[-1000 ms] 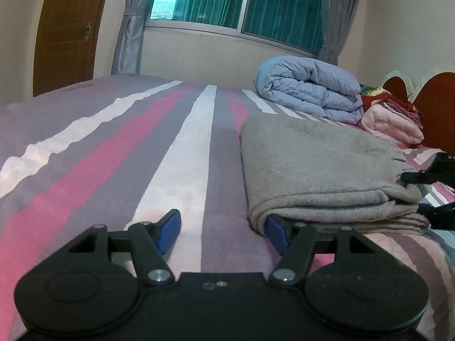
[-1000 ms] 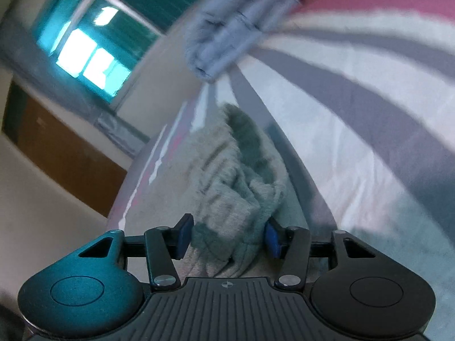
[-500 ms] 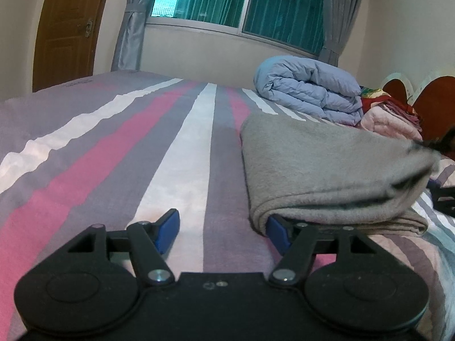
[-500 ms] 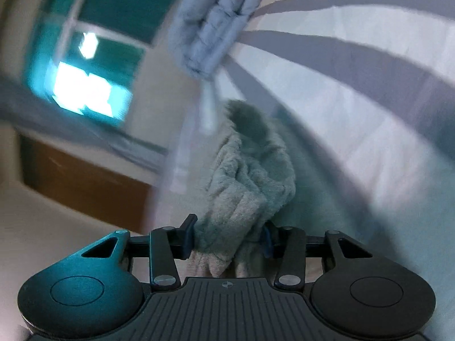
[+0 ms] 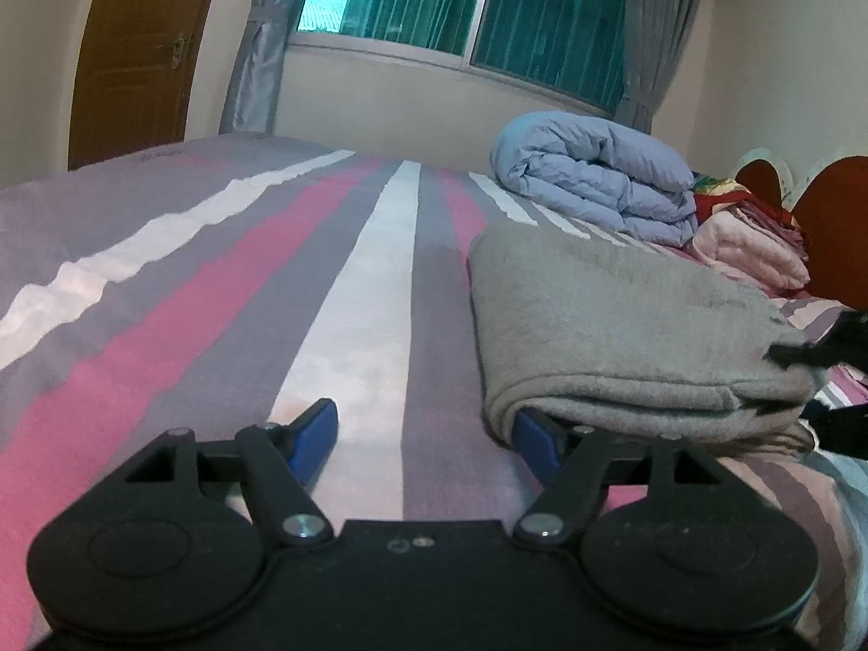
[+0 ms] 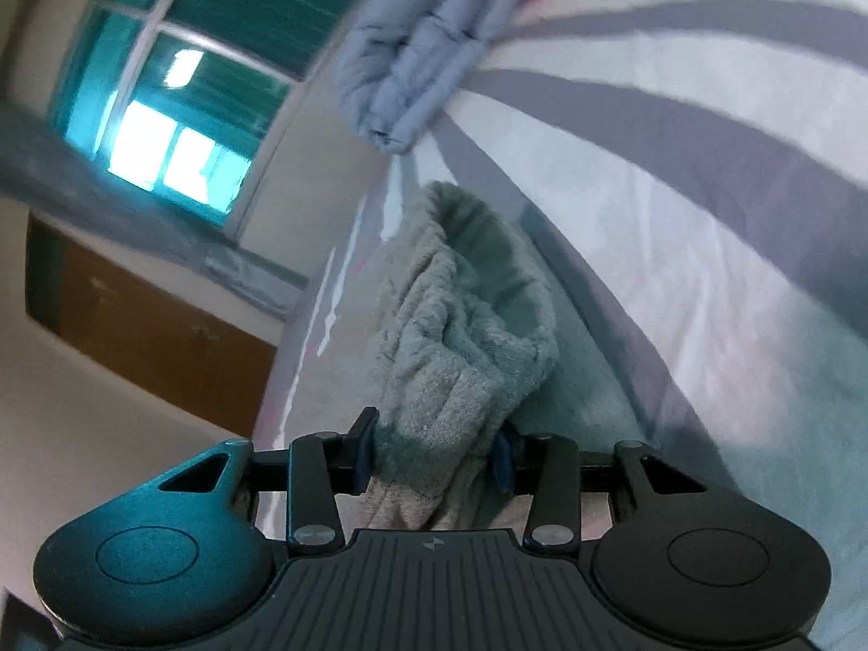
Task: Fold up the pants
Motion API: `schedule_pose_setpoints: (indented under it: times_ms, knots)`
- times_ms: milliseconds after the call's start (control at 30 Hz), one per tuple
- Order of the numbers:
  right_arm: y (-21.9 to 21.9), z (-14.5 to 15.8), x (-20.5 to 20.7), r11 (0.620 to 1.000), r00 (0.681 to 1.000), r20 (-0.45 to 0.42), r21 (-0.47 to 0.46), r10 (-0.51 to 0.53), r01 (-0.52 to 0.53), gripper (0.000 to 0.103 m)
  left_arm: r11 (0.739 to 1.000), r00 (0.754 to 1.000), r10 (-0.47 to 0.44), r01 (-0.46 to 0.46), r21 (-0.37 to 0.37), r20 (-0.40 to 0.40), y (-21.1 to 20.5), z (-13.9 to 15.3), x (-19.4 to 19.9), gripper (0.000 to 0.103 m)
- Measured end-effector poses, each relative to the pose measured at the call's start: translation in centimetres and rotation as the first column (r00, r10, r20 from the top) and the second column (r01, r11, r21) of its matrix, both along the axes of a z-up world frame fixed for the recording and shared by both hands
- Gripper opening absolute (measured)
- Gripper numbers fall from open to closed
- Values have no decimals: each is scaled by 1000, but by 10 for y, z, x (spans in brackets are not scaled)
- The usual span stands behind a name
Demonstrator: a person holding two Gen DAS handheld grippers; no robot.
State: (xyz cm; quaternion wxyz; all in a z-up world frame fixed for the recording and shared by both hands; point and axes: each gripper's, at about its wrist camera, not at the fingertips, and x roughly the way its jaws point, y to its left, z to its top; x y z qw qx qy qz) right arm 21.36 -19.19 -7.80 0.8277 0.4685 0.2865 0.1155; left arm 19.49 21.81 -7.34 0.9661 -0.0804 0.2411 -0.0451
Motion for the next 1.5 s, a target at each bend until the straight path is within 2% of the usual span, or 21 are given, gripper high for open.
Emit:
schedule_pose_setpoints:
  times_ms: [67, 200, 267, 300, 333, 367, 400, 433, 533, 567, 767, 900, 1067, 1167, 1233, 1400, 1500]
  knots:
    - [4, -2, 9, 999, 999, -39, -46, -5, 3, 42, 1000, 1000, 2, -2, 4, -1, -1, 1, 0, 66]
    - [10, 20, 11, 999, 997, 81, -35, 4, -2, 42, 1000, 1000, 2, -2, 24, 5, -5, 1, 1, 68]
    - [11, 23, 10, 1000, 993, 117, -27, 0, 3, 42, 1000, 1000, 0, 0, 27, 1, -5, 1, 2, 70]
    - [13, 19, 13, 998, 991, 131, -56, 9, -2, 42, 1000, 1000, -3, 3, 26, -2, -6, 1, 3, 72]
    - [14, 9, 19, 994, 998, 62, -106, 6, 1, 41, 1000, 1000, -5, 5, 29, -3, -7, 1, 3, 73]
    - [11, -10, 28, 995, 999, -48, -98, 0, -5, 40, 999, 1000, -4, 4, 36, -5, -8, 1, 4, 73]
    - [4, -23, 25, 1000, 998, -65, -23, -10, 8, 40, 999, 1000, -1, 1, 38, -6, -9, 0, 4, 73]
    - [0, -24, 23, 1000, 999, -55, 6, -4, 5, 41, 999, 1000, 2, -2, 37, -9, -9, 0, 4, 73]
    - [3, -14, 20, 997, 998, -43, -63, 37, -40, 42, 999, 1000, 4, -4, 44, -14, -10, -1, 4, 73]
    - [3, -12, 18, 997, 998, -43, -61, 44, -47, 44, 999, 1000, 6, -5, 47, -15, -10, 0, 4, 73]
    - [-11, -12, 22, 998, 997, -44, 3, 63, -63, 52, 997, 1000, -7, 8, 72, -22, -12, 4, -3, 75]
    - [-25, -7, 8, 999, 998, -34, -1, 53, -53, 53, 999, 999, -14, 13, 43, 30, -6, 20, -21, 75]
    - [-42, 5, -22, 999, 999, 26, -40, 25, -24, 53, 1000, 997, -12, 13, -11, 77, 1, 40, -33, 75]
    - [-46, 17, -27, 997, 995, 95, -82, 1, 6, 53, 1000, 998, -29, 29, 6, 62, -2, 48, -11, 74]
    - [-44, 24, -22, 995, 994, 110, -103, 9, 2, 53, 999, 998, -43, 44, -10, 49, -3, 53, 12, 74]
    - [-27, 44, 1, 981, 984, 166, -190, 69, -37, 53, 994, 996, -88, 88, -61, 12, -12, 59, 74, 74]
    - [-14, 48, 26, 977, 969, 213, -196, 127, -84, 53, 989, 992, -126, 125, -78, -16, -17, 54, 106, 74]
